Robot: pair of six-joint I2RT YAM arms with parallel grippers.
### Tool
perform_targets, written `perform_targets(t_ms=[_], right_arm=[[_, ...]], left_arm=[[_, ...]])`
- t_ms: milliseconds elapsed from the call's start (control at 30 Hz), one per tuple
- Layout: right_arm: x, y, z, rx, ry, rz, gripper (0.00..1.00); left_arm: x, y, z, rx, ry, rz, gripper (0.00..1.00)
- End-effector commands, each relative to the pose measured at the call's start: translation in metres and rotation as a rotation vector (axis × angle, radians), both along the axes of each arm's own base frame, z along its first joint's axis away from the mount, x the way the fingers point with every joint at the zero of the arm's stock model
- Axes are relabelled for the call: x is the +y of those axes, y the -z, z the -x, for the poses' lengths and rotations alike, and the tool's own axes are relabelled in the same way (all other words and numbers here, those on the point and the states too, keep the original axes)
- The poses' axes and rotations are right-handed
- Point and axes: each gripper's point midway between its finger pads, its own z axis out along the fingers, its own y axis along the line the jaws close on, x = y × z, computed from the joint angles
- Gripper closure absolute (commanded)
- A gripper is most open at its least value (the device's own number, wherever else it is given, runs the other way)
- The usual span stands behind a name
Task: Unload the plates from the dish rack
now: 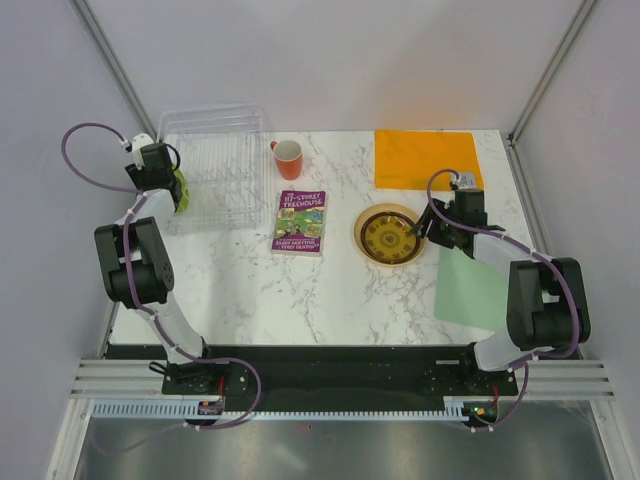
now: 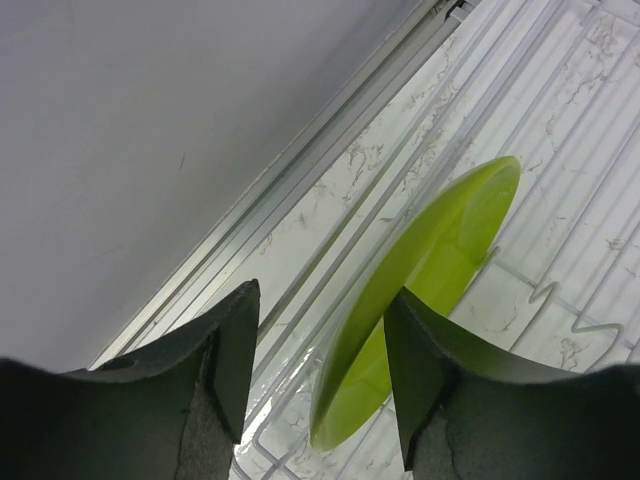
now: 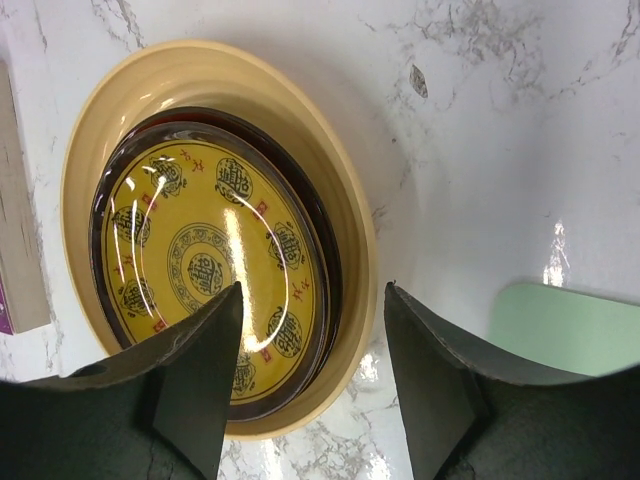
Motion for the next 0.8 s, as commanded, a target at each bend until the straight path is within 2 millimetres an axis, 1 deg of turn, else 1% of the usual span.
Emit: perform_targets(t_ms=[0,133,167,233,267,333,367,500,633,667,733,767], right_arm=[[0.004,-0.009,-0.012,-0.058,-0.019,-0.019,0.35],[0.004,-0.008,-0.012,-0.054,-0.019,-0.019,0.35],[0.004,-0.007,-0.012,-0.053,-0.019,-0.019,0.35],[0.004,-0.006,-0.012,-0.051,-0.019,-0.019,0.35],[0.004,-0.006,-0.012,-0.051,-0.019,-0.019,0.35],[0.004,-0.006,-0.012,-0.05,-0.018,-0.019,0.35],[0.004,-0.005,-0.012,-0.049,-0.019,-0.018,0.35],[0.005,-0.003,-0.012,-0.042,-0.021,-0.021,0.35],[0.004,-0.002,-0.012,-0.039,-0.02,-0.02,0.35],[0.005,-0.002,-0.012,-0.037,-0.02,-0.022,0.35],[0.005,-0.001,-0.011,-0.038,-0.021,-0.021,0.35],[0.005,-0.002,-0.011,-0.038,-0.022,-0.02,0.35]], left_arm=[[-0.007,-0.016,-0.018,-0.081,0.047,0.019,0.45],[-0.007,-0.017,-0.019,-0.082,0.052,0.014,0.51],[-0.006,-0.017,-0.02,-0.083,0.056,0.012,0.55],[-0.008,-0.013,-0.023,-0.073,0.07,0.01,0.58],[-0.008,-0.013,-0.023,-0.07,0.075,0.011,0.66],[-0.01,-0.012,-0.025,-0.071,0.084,0.016,0.72],[-0.01,-0.011,-0.026,-0.069,0.09,0.018,0.78],[-0.013,-0.012,-0.026,-0.075,0.103,0.022,0.83],[-0.012,-0.02,-0.025,-0.083,0.108,0.007,0.88],[-0.012,-0.025,-0.025,-0.093,0.107,0.003,0.9],[-0.01,-0.03,-0.022,-0.092,0.098,-0.014,0.9],[-0.009,-0.038,-0.022,-0.101,0.096,-0.026,0.91]])
